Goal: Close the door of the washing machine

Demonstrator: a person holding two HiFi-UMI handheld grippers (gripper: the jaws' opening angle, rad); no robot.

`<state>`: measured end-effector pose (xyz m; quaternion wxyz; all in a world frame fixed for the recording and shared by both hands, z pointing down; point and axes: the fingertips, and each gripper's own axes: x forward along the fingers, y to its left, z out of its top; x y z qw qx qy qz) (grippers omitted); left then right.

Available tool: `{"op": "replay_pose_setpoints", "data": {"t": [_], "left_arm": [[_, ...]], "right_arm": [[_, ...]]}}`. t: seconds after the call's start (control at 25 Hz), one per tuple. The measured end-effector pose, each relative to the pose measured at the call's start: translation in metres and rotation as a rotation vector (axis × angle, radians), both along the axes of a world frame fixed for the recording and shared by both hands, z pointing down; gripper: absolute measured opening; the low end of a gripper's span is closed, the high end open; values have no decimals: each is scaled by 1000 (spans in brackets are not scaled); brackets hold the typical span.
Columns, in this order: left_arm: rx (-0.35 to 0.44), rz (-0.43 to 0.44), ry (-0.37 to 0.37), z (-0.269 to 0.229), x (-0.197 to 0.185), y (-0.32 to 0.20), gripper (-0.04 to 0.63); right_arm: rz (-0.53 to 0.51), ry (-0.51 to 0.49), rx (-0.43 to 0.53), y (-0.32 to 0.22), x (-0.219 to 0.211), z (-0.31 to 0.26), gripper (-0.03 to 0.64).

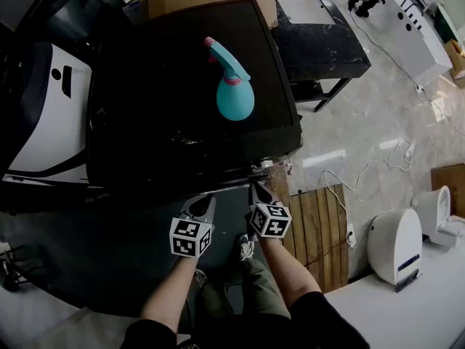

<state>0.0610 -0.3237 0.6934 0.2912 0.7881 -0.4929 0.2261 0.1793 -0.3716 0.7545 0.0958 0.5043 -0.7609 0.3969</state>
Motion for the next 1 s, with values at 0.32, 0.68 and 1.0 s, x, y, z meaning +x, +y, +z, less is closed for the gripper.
{"op": "replay_pose_setpoints", "data": {"t": [0.32,0.68,1.0], "left_arm": [[21,12,2,-14,1,6,5],[57,59,15,-34,7,22,5],[106,139,31,-65,9,55,5]], "right_arm": [[-7,6,4,10,5,-16,0],[16,42,69,41,22,-51,0],[43,78,138,85,24,-102,0]]}}
